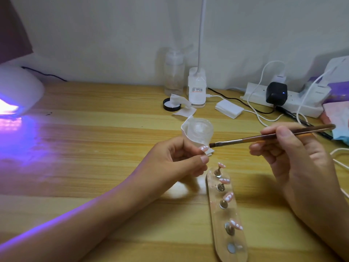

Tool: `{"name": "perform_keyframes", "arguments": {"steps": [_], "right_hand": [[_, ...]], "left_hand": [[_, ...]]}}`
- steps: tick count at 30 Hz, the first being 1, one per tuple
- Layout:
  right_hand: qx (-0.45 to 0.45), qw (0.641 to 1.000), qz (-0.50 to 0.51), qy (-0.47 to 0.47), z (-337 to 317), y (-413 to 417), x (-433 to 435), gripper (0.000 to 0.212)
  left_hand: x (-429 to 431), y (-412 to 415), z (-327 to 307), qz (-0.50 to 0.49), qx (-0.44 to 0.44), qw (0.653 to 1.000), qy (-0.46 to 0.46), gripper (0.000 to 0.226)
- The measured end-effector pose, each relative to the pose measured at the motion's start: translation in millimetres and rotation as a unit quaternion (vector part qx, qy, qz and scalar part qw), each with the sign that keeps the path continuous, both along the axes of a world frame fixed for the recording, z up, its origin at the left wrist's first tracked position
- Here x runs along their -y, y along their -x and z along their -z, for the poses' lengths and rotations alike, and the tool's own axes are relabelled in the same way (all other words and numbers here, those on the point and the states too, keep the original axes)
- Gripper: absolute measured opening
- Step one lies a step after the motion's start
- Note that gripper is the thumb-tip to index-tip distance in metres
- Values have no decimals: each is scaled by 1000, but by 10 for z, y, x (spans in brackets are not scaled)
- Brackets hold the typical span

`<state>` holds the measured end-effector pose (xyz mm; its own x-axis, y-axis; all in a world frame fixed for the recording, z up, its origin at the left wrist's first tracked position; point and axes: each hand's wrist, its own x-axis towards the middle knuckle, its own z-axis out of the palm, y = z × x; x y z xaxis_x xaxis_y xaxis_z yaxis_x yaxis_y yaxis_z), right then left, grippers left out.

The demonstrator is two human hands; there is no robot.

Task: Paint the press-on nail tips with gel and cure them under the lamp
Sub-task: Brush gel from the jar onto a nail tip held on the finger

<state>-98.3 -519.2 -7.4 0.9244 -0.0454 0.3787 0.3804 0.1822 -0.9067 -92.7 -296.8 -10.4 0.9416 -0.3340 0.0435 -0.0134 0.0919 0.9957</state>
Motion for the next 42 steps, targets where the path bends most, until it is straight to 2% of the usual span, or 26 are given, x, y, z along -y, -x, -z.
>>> {"name": "perform_keyframes", "arguments": {"steps": [8, 14, 18, 23, 26, 30, 35, 39, 42], "right_hand": [[-22, 1000, -16, 9, -9, 4, -55, 21], [-13, 997, 32, 62, -40, 43, -70, 25], [16, 994, 53, 91, -33, 57, -57, 22], [31, 997, 47, 57, -22, 34, -6, 13], [33, 999, 20, 38, -25, 39, 7, 18], [36, 998, -3, 53, -24, 55, 3, 18], [34, 996, -2, 80, -14, 64, -4, 17], [56, 993, 20, 97, -8, 55, 23, 17], [63, 992, 34, 102, 13, 41, 61, 18]], "left_hand": [[-2, -6, 6, 1, 3, 1000, -9, 5], [-3, -14, 13, 2, 4, 1000, -4, 7], [-2, -26, 23, 9, 17, 1000, -7, 17], [-8, -18, 24, 12, 19, 1000, -1, 14], [-5, -13, 12, 13, 18, 1000, -11, 7], [11, -8, 3, 8, 12, 1000, -9, 2], [14, -8, -6, 13, 20, 1000, -14, 17], [3, -8, 11, 20, 28, 999, -30, 4], [-1, -10, 12, 13, 25, 999, -33, 8]]}}
